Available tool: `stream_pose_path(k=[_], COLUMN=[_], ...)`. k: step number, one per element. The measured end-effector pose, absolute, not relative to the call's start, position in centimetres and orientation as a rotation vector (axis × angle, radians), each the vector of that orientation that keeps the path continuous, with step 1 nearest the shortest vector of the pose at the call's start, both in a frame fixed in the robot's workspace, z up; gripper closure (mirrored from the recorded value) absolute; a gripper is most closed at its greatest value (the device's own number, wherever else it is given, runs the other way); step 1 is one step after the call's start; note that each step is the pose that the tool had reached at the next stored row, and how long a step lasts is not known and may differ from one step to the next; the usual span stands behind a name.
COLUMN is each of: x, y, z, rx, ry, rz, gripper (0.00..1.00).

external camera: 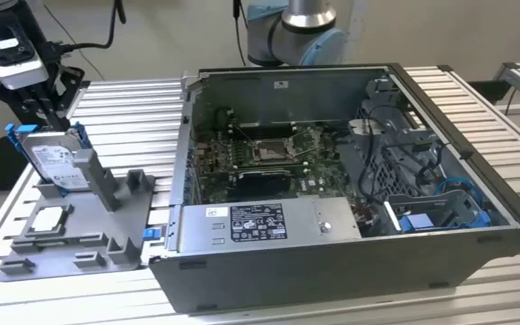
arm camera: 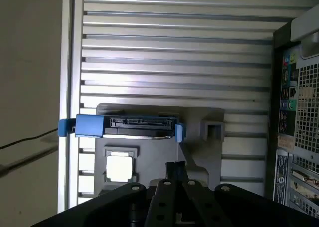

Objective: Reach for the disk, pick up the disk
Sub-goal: 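Reach for the disk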

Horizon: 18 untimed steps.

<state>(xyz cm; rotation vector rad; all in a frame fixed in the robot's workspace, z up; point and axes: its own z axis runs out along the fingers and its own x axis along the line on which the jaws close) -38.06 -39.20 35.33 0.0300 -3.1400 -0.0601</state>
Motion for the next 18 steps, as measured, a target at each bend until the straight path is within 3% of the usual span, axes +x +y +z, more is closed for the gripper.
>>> stream_pose_path(k=[18], x=[-41.8], y=[-36.7], z=[35.3], rx=[0.03], ry=[-3.14], rz=[-0.06], gripper=[1.0])
